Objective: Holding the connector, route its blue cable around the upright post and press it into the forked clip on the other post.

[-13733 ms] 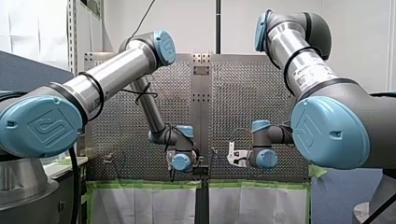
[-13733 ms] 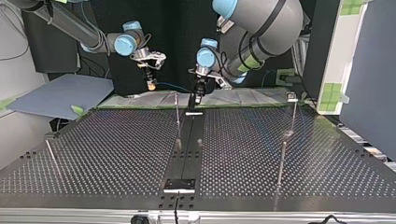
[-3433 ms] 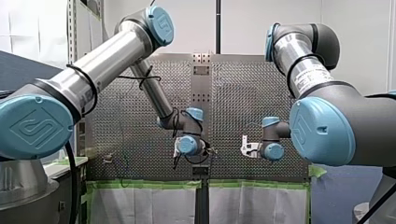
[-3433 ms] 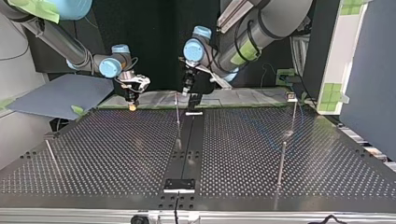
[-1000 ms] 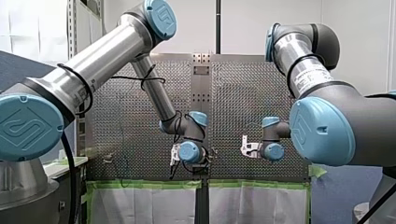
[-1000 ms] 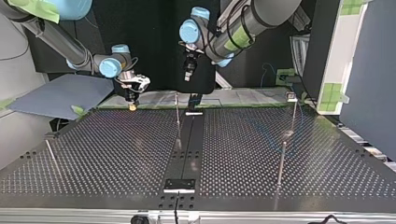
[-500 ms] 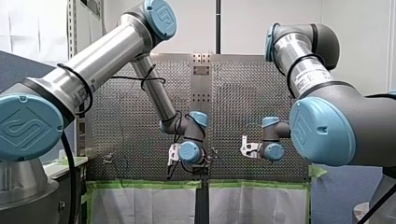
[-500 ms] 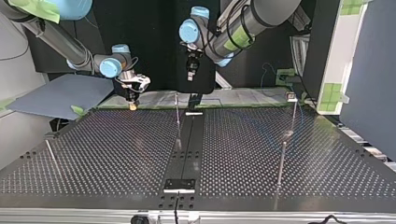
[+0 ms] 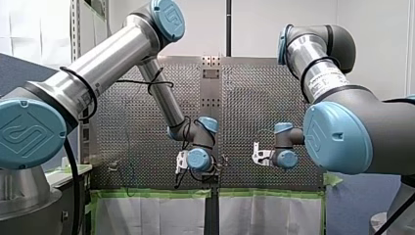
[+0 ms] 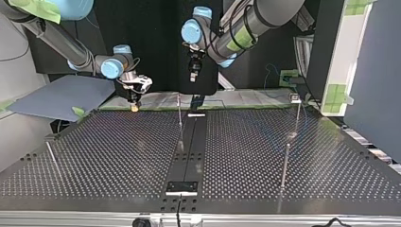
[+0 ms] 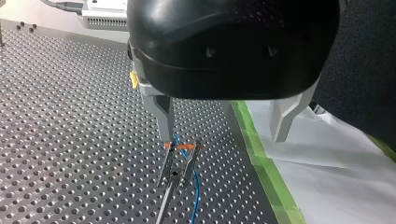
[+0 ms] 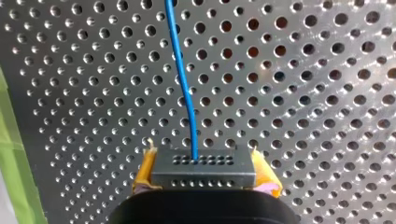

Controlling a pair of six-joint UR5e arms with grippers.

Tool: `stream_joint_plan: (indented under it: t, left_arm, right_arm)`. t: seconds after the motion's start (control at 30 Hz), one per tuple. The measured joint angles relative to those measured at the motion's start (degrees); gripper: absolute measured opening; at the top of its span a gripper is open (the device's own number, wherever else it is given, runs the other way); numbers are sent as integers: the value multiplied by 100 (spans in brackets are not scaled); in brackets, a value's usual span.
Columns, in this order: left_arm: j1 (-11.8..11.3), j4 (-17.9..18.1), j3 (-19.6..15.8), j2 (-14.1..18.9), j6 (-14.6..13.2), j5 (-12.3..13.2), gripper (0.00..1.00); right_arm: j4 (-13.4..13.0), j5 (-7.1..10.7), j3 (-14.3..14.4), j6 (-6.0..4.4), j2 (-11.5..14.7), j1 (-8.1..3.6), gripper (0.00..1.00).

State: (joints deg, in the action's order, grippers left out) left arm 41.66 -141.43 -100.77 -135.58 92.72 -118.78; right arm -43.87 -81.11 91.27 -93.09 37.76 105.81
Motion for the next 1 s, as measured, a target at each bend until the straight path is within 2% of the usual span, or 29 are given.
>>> stream_joint_plan:
  t: [0.2, 0.53, 1.0]
  left_arm:
    - [-12, 48, 0, -3, 0, -8, 100]
    - [-94, 379, 115, -90, -126, -169, 100]
    - [-199, -174, 740, -703, 3, -117, 100]
  right_arm:
    - [7, -1, -1, 2, 0, 4, 0]
    - [-10, -3, -1, 8, -1, 15, 0]
    - [-14, -2, -3, 22, -8, 36, 0]
